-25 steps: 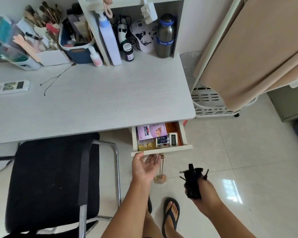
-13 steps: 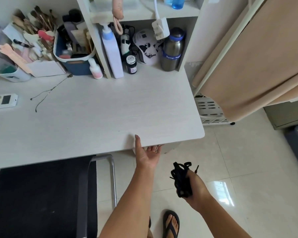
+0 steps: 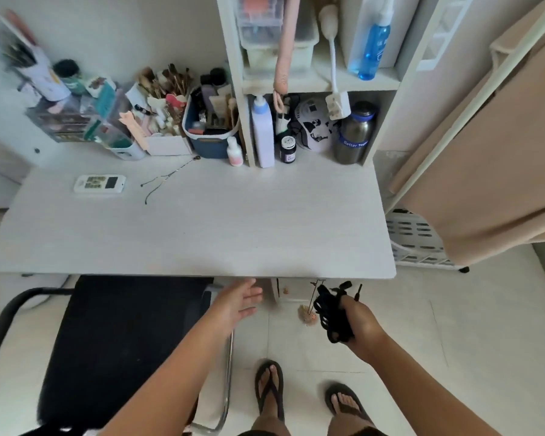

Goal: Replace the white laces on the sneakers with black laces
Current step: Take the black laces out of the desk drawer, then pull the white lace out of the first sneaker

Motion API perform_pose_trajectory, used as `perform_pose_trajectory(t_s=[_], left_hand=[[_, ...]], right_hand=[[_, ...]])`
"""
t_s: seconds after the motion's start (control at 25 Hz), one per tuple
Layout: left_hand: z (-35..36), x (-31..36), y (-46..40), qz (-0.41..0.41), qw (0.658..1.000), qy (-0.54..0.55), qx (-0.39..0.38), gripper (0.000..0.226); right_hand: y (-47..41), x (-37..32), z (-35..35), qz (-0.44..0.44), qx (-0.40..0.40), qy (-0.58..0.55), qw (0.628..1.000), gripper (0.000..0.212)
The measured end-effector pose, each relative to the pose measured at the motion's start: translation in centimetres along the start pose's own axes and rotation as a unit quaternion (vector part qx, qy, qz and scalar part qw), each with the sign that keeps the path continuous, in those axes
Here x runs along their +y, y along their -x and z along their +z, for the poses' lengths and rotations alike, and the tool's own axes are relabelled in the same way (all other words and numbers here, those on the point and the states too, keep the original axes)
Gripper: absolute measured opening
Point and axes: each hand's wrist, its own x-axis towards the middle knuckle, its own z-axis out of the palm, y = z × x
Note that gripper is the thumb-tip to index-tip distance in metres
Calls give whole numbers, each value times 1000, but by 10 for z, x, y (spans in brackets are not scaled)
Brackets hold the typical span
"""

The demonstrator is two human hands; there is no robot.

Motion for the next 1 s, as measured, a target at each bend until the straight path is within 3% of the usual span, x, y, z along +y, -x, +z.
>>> perform_pose_trajectory(t_s=[0.16, 0.32, 0.44, 0.6, 0.84, 1.0], left_hand=[[-18, -62, 118, 102, 988, -2, 112, 17], [8, -180, 205, 98, 967, 45, 231, 16], [39, -250, 253, 84, 927, 145, 335, 13], [49, -344, 310, 70, 885, 248, 387, 12], [-15, -505, 421, 60, 793, 337, 504, 12], [-70, -588, 476, 66, 787, 333, 515, 11]], right_hand=[[20, 24, -6, 21, -49, 175, 983, 17], [63, 59, -18, 39, -128, 343, 930, 13], [90, 90, -25, 47, -171, 441, 880, 14], [126, 149, -13, 35, -201, 547, 812, 19], [217, 315, 46, 1, -299, 635, 712, 17], [293, 437, 80, 12, -360, 661, 658, 13]])
